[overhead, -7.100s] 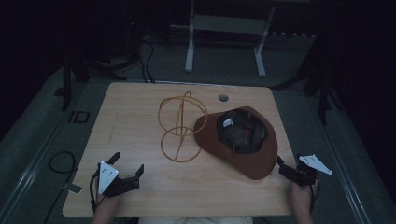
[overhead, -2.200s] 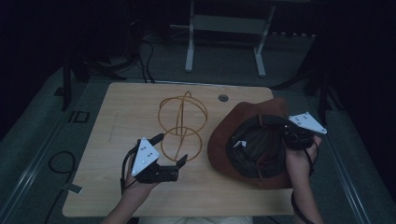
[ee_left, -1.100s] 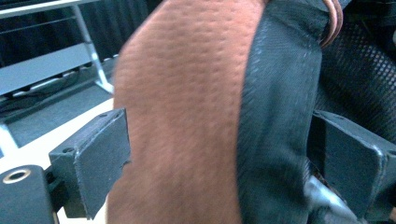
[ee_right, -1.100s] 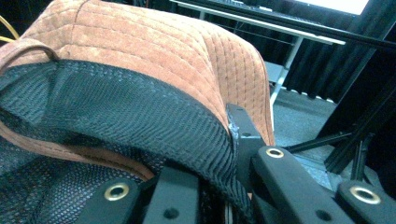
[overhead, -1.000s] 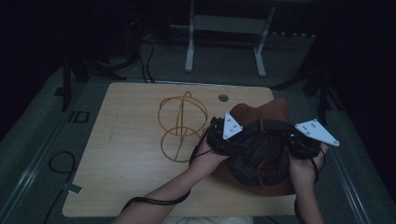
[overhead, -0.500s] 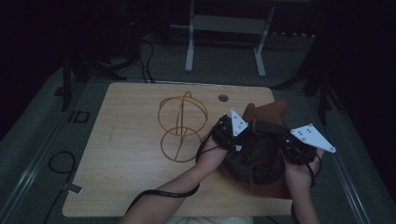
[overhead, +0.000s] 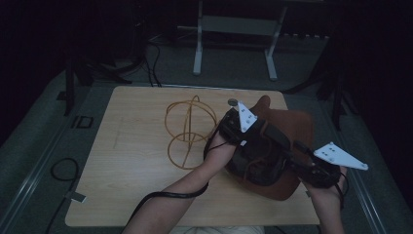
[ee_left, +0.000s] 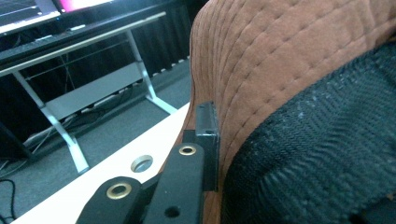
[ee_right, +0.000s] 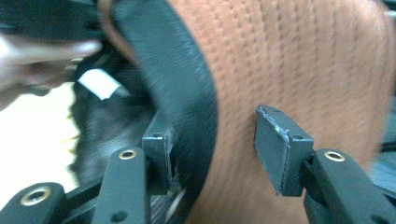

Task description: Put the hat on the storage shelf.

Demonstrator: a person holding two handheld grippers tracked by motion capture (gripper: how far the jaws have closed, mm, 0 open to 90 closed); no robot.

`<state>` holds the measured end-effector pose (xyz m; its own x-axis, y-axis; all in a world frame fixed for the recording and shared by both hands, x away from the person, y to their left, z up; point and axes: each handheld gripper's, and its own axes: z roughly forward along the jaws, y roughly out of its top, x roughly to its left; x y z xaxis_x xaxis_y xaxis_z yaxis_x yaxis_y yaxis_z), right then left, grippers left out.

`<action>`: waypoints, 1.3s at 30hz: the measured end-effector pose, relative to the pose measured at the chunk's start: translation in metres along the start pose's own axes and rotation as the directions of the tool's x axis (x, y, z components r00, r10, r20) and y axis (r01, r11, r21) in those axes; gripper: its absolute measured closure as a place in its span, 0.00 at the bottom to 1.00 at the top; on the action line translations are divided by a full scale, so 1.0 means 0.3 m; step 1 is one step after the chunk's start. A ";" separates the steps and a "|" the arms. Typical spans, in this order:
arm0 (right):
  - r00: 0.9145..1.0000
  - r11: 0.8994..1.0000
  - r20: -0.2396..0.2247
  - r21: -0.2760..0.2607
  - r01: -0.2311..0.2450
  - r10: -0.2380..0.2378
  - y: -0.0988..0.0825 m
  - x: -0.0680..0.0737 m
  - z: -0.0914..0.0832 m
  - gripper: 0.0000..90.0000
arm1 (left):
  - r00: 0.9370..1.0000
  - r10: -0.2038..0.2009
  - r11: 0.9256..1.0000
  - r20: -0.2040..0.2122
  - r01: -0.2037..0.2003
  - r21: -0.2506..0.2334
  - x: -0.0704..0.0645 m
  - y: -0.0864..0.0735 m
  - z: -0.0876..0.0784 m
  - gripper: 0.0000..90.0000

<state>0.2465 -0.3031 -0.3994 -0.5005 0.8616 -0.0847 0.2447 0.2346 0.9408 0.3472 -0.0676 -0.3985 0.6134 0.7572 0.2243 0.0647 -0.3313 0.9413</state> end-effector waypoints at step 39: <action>0.919 0.994 -0.379 -0.034 0.106 -0.111 0.060 0.050 0.123 0.50 | 0.831 0.310 0.880 0.462 -0.068 -0.469 0.065 -0.088 -0.205 0.96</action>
<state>0.2740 -0.2692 -0.3959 -0.8015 0.5952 -0.0578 0.1622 0.3095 0.9370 0.3092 -0.0095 -0.4035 0.8933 0.2663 0.3621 -0.3542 -0.0789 0.9319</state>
